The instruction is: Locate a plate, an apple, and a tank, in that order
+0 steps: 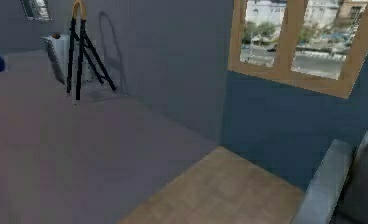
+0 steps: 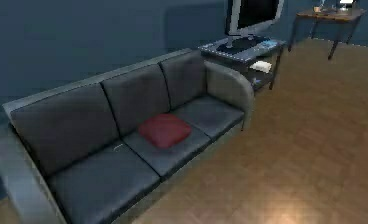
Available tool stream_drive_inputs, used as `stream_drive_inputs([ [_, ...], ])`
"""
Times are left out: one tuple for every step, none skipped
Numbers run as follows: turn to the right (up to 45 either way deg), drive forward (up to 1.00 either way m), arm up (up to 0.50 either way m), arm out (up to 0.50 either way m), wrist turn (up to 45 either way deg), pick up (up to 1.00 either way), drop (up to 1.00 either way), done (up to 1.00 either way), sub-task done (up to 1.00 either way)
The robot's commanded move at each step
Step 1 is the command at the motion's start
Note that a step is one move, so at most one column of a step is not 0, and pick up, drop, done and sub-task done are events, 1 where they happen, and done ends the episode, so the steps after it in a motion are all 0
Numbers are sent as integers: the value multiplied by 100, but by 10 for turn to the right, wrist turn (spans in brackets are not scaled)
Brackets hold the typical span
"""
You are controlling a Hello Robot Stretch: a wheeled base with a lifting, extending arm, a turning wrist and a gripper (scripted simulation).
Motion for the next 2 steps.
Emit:
stream_drive_inputs([
  [-450, 0, 0, 0, 0, 0, 0, 0, 0],
  [-420, 0, 0, 0, 0, 0, 0, 0, 0],
])
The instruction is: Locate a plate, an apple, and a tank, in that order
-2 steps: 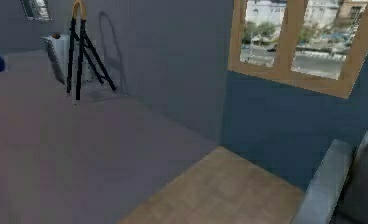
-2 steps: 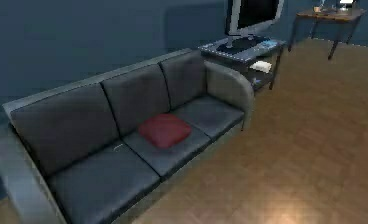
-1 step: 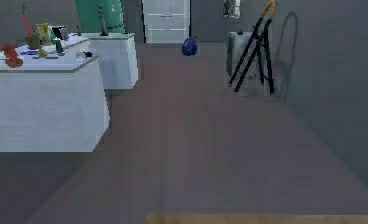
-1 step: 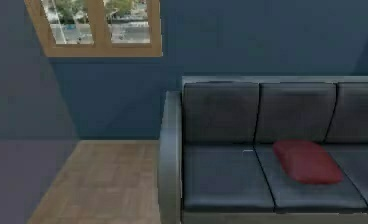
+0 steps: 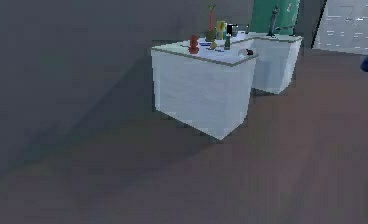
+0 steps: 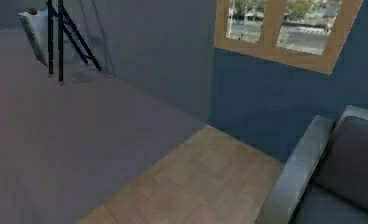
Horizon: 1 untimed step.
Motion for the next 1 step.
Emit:
stream_drive_inputs([
  [0, 100, 0, 0, 0, 0, 0, 0, 0],
])
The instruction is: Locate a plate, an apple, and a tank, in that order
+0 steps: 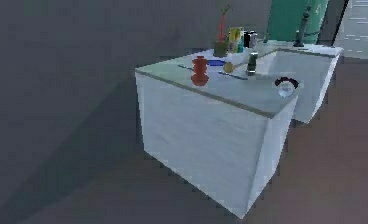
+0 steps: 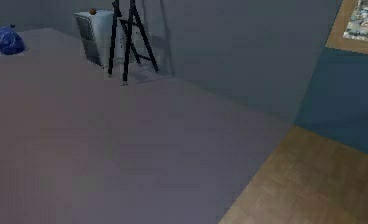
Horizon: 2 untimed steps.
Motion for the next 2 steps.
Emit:
stream_drive_inputs([
  [-30, 0, 0, 0, 0, 0, 0, 0, 0],
  [0, 70, 0, 0, 0, 0, 0, 0, 0],
])
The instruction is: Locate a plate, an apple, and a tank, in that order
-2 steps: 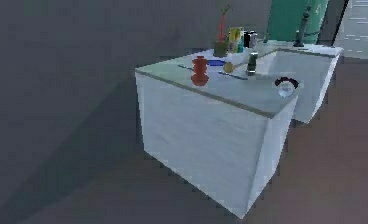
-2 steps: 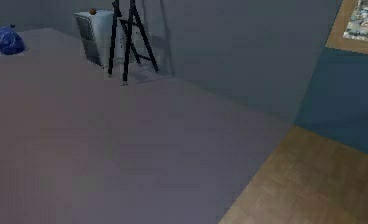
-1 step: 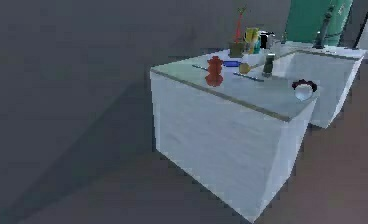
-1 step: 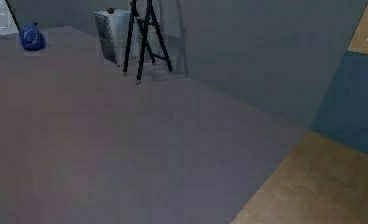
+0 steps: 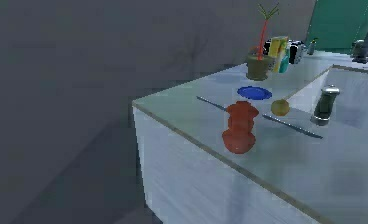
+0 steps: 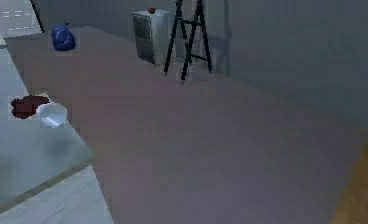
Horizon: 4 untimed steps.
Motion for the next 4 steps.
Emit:
stream_drive_inputs([
  [180, 0, 0, 0, 0, 0, 0, 0, 0],
  [0, 0, 0, 0, 0, 0, 0, 0, 100],
  [450, 0, 0, 0, 0, 0, 0, 0, 0],
  [450, 0, 0, 0, 0, 0, 0, 0, 0],
])
